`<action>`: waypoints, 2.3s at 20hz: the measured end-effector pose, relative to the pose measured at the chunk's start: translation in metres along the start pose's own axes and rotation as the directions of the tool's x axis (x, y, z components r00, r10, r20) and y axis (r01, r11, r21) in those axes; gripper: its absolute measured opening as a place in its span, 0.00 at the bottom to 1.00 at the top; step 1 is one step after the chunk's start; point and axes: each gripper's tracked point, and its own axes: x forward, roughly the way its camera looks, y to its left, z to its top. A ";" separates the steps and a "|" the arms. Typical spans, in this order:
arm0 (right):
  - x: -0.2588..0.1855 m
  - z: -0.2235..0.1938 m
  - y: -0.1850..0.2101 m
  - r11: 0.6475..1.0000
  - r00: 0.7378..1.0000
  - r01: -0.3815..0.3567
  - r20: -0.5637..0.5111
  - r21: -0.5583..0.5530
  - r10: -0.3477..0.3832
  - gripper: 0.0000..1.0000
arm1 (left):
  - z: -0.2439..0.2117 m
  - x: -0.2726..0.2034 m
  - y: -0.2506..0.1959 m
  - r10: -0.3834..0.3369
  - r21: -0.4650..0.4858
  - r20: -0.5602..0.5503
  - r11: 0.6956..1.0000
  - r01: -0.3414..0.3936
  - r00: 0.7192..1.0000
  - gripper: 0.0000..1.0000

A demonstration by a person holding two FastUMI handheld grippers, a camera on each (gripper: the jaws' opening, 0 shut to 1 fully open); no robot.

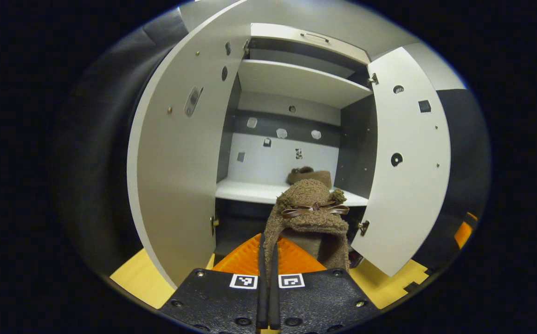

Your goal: Grab one shoe with the right hand and put it into the shoe cabinet, grab the other shoe with the left hand and put it into the shoe cabinet; then close the right door with the right hand and the left door with the left hand.

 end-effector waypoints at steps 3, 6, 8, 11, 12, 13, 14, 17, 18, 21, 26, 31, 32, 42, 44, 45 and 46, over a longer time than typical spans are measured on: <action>-0.003 0.004 0.001 1.000 1.000 -0.012 0.007 0.015 0.012 0.96 | 0.033 0.023 -0.001 0.012 -0.003 0.035 1.000 -0.012 0.999 0.02; -0.005 0.010 0.003 0.999 0.999 -0.025 0.027 0.047 0.023 0.94 | 0.054 0.056 0.001 0.042 -0.033 0.031 0.999 -0.041 0.999 0.02; -0.006 0.011 0.005 0.996 0.998 -0.053 0.038 0.073 0.050 0.96 | 0.071 0.085 0.003 0.060 -0.060 0.035 0.997 -0.058 0.998 0.02; -0.007 0.015 0.004 0.995 0.997 -0.055 0.052 0.080 0.051 0.96 | 0.089 0.133 0.005 0.074 -0.125 0.035 0.990 -0.069 0.997 0.02; -0.007 0.015 0.004 0.996 0.997 -0.052 0.059 0.077 0.047 0.96 | 0.092 0.150 0.007 0.092 -0.129 0.028 0.988 -0.088 0.995 0.02; -0.007 0.016 0.004 0.996 0.997 -0.051 0.064 0.072 0.046 0.94 | 0.098 0.167 0.013 0.115 -0.125 0.039 0.986 -0.109 0.993 0.02; -0.008 0.016 0.003 0.996 0.997 -0.051 0.066 0.067 0.046 0.96 | 0.102 0.185 0.016 0.140 -0.126 0.046 0.983 -0.133 0.989 0.02; -0.008 0.019 0.002 0.996 0.996 -0.049 0.076 0.077 0.043 0.96 | 0.092 0.226 0.024 0.175 -0.184 0.010 0.968 -0.170 0.985 0.02; -0.009 0.022 -0.002 0.995 0.995 -0.053 0.086 0.085 0.046 0.96 | 0.082 0.239 0.025 0.176 -0.202 -0.018 0.963 -0.176 0.984 0.02; 0.001 0.017 -0.008 0.994 0.995 -0.047 0.088 0.102 0.038 0.96 | 0.055 0.270 0.035 0.203 -0.230 -0.083 0.949 -0.217 0.976 0.02; 0.023 -0.006 -0.012 0.992 0.998 -0.049 0.037 0.119 0.045 0.96 | 0.040 0.295 0.039 0.207 -0.258 -0.094 0.940 -0.225 0.974 0.03; 0.029 -0.014 -0.014 0.992 0.999 -0.048 0.024 0.116 0.045 0.96 | 0.036 0.306 0.035 0.195 -0.215 -0.089 0.954 -0.210 0.977 0.05; 0.028 -0.014 -0.015 0.992 0.999 -0.046 0.025 0.118 0.044 0.96 | 0.036 0.306 0.035 0.183 -0.200 -0.082 0.960 -0.196 0.980 0.08; 0.000 -0.006 -0.033 0.992 1.000 0.008 0.020 0.125 -0.011 0.94 | 0.055 0.273 0.025 0.119 -0.199 -0.024 0.972 -0.121 0.993 0.71; -0.005 -0.002 -0.045 0.994 0.999 0.038 0.023 0.102 -0.041 0.94 | 0.065 0.251 0.014 0.107 -0.126 0.005 0.986 -0.106 0.994 0.84; -0.009 0.001 -0.053 0.994 0.998 0.057 0.028 0.098 -0.060 0.96 | 0.072 0.240 0.007 0.096 -0.085 0.032 0.992 -0.093 0.995 0.74; -0.011 0.005 -0.059 0.992 0.997 0.072 0.032 0.103 -0.075 0.96 | 0.075 0.225 -0.003 0.086 -0.051 0.047 0.995 -0.084 0.995 0.88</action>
